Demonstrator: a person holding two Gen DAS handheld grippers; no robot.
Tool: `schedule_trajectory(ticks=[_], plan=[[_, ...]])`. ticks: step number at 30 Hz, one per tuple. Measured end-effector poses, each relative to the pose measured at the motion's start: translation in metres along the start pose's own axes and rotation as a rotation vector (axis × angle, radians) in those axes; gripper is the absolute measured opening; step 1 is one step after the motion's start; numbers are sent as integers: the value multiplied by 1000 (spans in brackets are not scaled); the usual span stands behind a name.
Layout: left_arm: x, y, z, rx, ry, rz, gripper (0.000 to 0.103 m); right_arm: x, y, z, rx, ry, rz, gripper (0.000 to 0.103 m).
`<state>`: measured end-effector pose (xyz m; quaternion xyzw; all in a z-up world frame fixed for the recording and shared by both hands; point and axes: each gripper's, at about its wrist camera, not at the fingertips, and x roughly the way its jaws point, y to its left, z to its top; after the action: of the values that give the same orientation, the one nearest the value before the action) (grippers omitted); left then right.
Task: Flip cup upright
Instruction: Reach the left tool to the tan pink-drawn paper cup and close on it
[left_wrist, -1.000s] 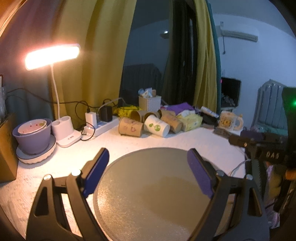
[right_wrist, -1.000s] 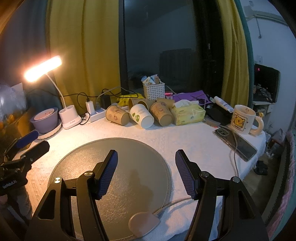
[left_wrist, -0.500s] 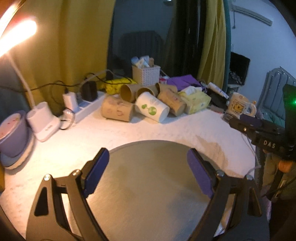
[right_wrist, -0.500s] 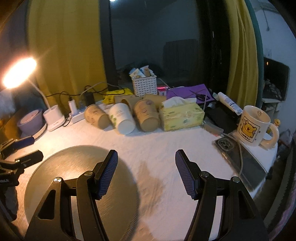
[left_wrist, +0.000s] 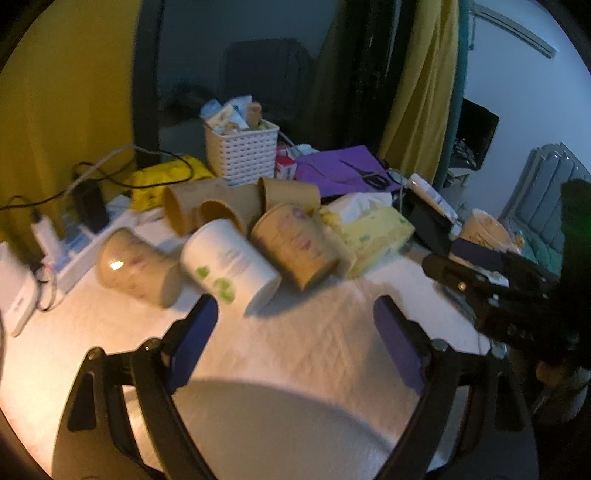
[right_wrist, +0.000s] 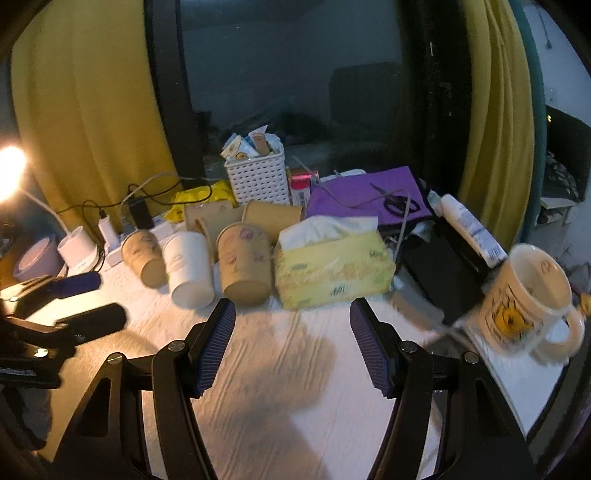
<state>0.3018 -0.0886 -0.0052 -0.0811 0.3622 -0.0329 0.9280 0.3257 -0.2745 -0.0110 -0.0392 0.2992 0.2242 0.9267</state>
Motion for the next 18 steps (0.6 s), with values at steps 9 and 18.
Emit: schedule_trajectory(ticks=[9, 18], plan=[[62, -6, 39, -44, 56, 2, 87, 32, -35, 25, 34, 11, 10, 68], [116, -3, 52, -99, 192, 38, 87, 51, -54, 27, 79, 10, 52, 68]])
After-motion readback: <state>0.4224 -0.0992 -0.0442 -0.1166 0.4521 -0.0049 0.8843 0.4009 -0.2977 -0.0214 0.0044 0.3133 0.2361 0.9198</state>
